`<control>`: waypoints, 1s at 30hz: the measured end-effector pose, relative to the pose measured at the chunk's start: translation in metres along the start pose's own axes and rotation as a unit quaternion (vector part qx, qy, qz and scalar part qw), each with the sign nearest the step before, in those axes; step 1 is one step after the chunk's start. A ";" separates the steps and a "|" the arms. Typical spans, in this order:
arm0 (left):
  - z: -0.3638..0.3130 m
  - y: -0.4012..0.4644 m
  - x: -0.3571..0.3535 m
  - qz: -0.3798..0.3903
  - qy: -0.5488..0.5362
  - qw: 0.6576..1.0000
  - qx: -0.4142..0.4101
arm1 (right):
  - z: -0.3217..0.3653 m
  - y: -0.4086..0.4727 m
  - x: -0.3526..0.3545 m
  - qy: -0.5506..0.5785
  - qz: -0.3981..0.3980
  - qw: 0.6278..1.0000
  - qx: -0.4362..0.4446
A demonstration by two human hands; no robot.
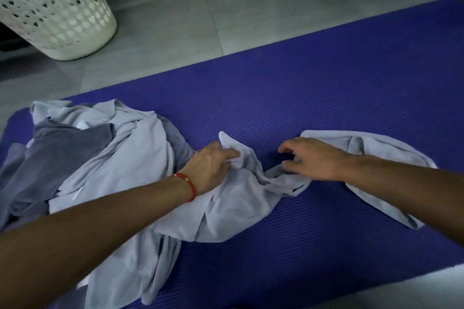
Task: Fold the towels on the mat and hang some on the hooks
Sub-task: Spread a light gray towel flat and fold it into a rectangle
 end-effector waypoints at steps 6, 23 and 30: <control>0.012 -0.047 -0.017 0.012 -0.119 0.992 0.042 | 0.046 0.043 0.021 -0.007 0.003 1.000 -0.007; 0.057 -0.112 -0.016 0.038 0.104 0.954 0.277 | 0.091 0.100 0.021 -0.008 -0.049 0.997 -0.053; 0.039 -0.095 0.064 -0.216 -0.206 0.912 0.280 | 0.010 0.081 0.150 0.032 -0.059 0.996 -0.059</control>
Point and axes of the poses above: each hand's wrist, its own y-axis towards the middle knuckle, its own x-axis out of the back of the hand, z = x × y, the point moved 4 cm from there along y, towards the middle knuckle, and after that the axes turned 3 degrees about -y, right-handed, at the moved point
